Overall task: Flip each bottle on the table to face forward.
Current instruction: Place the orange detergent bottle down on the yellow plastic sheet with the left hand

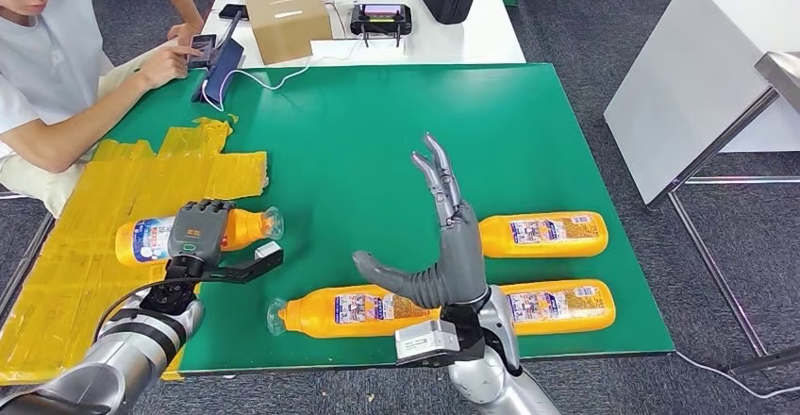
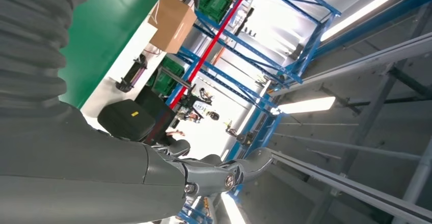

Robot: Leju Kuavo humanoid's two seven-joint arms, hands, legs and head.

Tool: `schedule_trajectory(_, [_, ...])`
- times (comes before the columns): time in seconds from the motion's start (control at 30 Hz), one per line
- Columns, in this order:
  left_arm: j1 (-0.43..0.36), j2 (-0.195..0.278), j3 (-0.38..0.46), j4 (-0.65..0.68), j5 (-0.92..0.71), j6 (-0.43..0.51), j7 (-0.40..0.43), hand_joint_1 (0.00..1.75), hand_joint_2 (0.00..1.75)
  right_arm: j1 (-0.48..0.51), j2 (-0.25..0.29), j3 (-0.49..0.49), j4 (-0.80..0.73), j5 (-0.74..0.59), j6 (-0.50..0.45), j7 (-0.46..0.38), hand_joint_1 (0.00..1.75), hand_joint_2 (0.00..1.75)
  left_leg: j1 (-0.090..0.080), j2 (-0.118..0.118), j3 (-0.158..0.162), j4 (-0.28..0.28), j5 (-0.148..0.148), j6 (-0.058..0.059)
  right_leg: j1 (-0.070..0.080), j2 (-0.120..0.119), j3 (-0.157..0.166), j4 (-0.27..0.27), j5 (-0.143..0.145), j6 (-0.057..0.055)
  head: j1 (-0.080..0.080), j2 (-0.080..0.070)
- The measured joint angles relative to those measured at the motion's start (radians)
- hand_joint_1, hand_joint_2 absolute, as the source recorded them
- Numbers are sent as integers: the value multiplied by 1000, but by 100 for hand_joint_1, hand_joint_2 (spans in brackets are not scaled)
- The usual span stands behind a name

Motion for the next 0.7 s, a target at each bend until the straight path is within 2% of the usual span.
schedule_trajectory(0.1, [-5,-3,11,14,1,0,-2,175,175,-4,-3,4,0,0,0,0,0,175,0,0,0,0,0,0,0,0,0,0,0,0,0,0])
schedule_trajectory(0.13, [-7,-4,14,19,1,0,-2,139,175,-5,-4,6,0,0,0,0,0,175,0,0,0,0,0,0,0,0,0,0,0,0,0,0])
schedule_trajectory(0.23, [-11,-6,18,28,4,0,-3,8,175,-8,-6,11,0,0,1,0,0,175,0,0,1,0,0,0,0,0,1,0,0,0,0,0])
schedule_trajectory(0.27, [-11,-6,19,30,7,1,-6,0,175,-8,-7,12,0,1,5,2,0,175,0,0,1,0,0,0,0,0,1,0,0,0,0,0])
schedule_trajectory(0.33, [-10,-7,26,32,19,14,-17,0,175,-11,-11,17,2,13,32,19,0,175,0,0,1,0,0,0,0,0,1,0,0,0,0,0])
schedule_trajectory(0.43, [-7,-9,54,34,58,39,-51,0,175,-27,-26,37,17,43,120,60,0,175,0,0,1,0,0,0,0,0,1,0,0,0,0,0])
schedule_trajectory(0.53, [-6,-14,91,34,112,31,-99,0,175,-40,-42,59,44,62,189,78,0,175,0,0,1,0,1,0,0,-1,1,0,0,0,0,0])
schedule_trajectory(0.63, [-2,-20,131,34,173,25,-159,0,175,-45,-54,74,69,75,240,94,0,175,0,0,1,0,1,0,0,-1,1,0,0,0,0,0])
schedule_trajectory(0.7, [10,-27,166,27,254,34,-244,0,175,-47,-64,83,89,93,288,115,0,175,0,0,1,0,1,0,0,-1,1,0,0,0,0,0])
